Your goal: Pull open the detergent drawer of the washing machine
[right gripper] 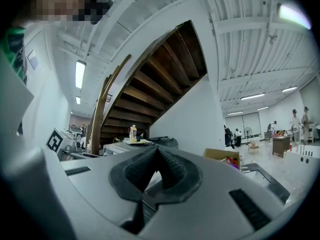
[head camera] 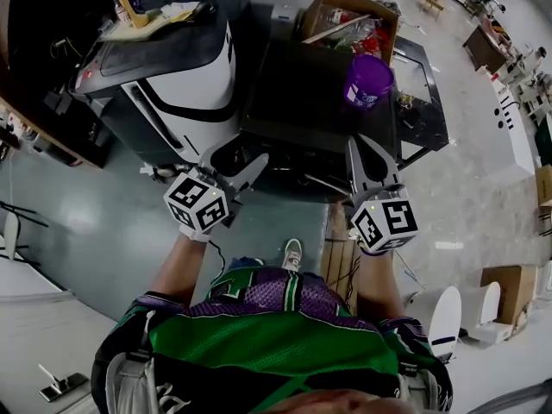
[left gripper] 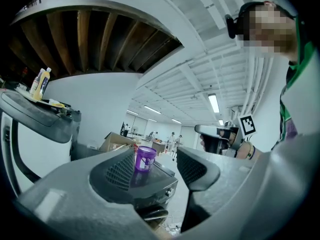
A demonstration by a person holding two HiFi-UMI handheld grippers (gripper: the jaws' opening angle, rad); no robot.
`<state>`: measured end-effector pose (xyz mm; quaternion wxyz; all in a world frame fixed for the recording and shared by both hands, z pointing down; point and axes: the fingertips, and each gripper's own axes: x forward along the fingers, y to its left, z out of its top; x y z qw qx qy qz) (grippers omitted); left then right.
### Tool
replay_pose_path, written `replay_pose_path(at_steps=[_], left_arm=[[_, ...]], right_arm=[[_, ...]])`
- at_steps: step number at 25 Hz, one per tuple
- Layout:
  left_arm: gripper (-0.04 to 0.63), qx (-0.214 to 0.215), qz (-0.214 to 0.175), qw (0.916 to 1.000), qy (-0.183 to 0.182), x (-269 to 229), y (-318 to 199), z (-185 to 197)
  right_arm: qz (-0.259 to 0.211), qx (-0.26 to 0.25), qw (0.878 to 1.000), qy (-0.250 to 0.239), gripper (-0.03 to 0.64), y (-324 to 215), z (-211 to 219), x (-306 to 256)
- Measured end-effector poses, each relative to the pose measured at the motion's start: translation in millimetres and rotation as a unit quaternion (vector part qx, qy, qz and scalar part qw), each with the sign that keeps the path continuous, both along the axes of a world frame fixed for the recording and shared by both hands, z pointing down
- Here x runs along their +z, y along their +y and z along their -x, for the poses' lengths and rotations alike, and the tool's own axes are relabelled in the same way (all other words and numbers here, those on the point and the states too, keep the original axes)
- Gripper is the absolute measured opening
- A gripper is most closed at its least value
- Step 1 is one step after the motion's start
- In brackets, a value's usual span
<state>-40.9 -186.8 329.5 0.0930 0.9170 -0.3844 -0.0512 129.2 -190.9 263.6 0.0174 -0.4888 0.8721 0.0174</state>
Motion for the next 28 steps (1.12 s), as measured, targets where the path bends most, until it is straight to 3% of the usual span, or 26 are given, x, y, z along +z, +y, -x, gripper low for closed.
replay_pose_path(at_steps=[15,21,28], left_arm=[[0.253,-0.002,0.088,0.9955,-0.036,109,-34,-9],[0.253,0.007,0.156,0.9874,0.025,159,-53,-7],[0.253,0.012,0.219,0.9749,0.041,226,-74,-1]], right_arm=[[0.034,0.001,0.999,0.011,0.002,-37,-3,39],[0.037,-0.005,0.999,0.03,0.002,-49,4,50],[0.04,-0.003,0.998,0.04,0.002,-57,11,63]])
